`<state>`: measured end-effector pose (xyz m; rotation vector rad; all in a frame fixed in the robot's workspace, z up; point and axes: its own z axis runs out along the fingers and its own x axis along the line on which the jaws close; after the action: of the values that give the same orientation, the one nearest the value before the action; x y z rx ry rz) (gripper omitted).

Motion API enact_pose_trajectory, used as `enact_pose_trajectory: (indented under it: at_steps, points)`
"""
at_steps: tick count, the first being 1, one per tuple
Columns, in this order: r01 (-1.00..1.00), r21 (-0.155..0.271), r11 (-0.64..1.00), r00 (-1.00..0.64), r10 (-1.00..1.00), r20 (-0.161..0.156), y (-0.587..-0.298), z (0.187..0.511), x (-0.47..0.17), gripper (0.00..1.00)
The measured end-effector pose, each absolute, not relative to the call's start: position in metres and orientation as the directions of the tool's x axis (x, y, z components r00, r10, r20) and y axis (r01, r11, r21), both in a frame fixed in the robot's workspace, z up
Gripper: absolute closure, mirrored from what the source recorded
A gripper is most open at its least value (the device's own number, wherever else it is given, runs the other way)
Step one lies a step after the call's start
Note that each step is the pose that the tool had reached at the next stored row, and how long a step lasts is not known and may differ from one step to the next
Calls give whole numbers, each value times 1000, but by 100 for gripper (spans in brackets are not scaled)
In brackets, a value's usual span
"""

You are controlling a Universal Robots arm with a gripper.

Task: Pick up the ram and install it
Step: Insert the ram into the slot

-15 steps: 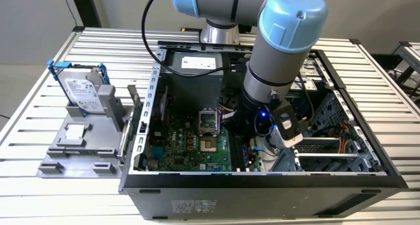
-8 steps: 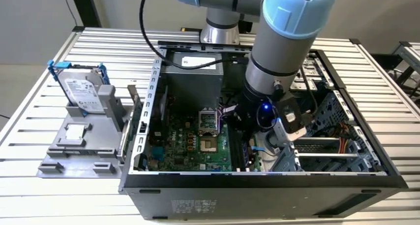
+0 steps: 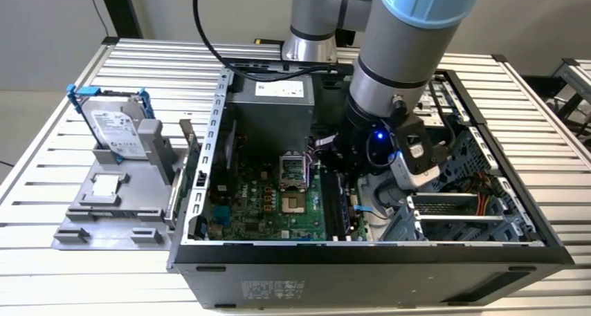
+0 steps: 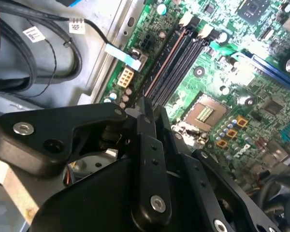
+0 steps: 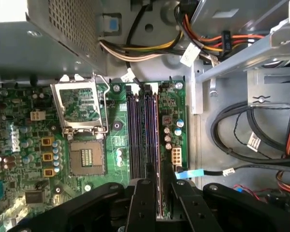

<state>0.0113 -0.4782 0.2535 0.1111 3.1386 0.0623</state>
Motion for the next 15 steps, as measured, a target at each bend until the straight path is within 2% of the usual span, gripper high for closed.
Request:
enact_pose_trajectory:
  at_steps: [1, 2, 15]
  points:
    - [71, 40, 997, -997, 71, 1, -478, 253, 11, 0]
    - [71, 40, 997, -998, 71, 1, -478, 253, 11, 100]
    - [71, 44, 997, -998, 71, 1, -478, 254, 11, 100]
